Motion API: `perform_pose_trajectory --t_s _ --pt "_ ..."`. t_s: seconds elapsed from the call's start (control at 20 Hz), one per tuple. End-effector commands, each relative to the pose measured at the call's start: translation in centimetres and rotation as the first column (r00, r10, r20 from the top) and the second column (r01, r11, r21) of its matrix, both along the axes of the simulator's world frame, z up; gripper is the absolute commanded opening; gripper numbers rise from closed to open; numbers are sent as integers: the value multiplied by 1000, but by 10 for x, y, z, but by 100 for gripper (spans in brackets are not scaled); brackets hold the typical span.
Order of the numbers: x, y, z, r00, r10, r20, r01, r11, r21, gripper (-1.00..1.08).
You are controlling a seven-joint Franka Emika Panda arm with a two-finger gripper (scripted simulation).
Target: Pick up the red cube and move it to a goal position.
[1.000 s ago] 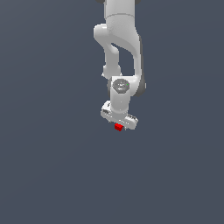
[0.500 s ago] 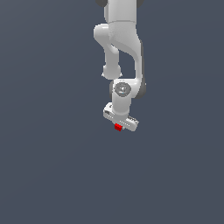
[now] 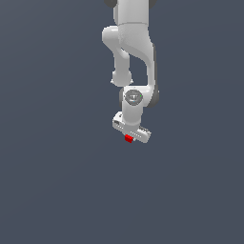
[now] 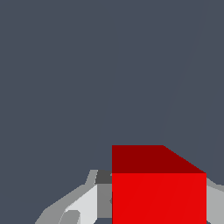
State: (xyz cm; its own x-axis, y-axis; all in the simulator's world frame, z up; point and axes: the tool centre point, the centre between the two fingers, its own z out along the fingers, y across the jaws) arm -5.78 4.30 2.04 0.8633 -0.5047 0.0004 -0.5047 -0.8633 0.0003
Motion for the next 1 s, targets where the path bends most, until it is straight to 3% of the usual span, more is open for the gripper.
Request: perform_pose_trajectory --t_s 0.0,0.4,0.95 --pt "0 0 1 1000 0 0 0 1000 0 -100" --pt "5 6 32 1000 0 0 0 1000 0 -100" --pt "22 22 124 1000 -1 0 1 1000 0 -100"
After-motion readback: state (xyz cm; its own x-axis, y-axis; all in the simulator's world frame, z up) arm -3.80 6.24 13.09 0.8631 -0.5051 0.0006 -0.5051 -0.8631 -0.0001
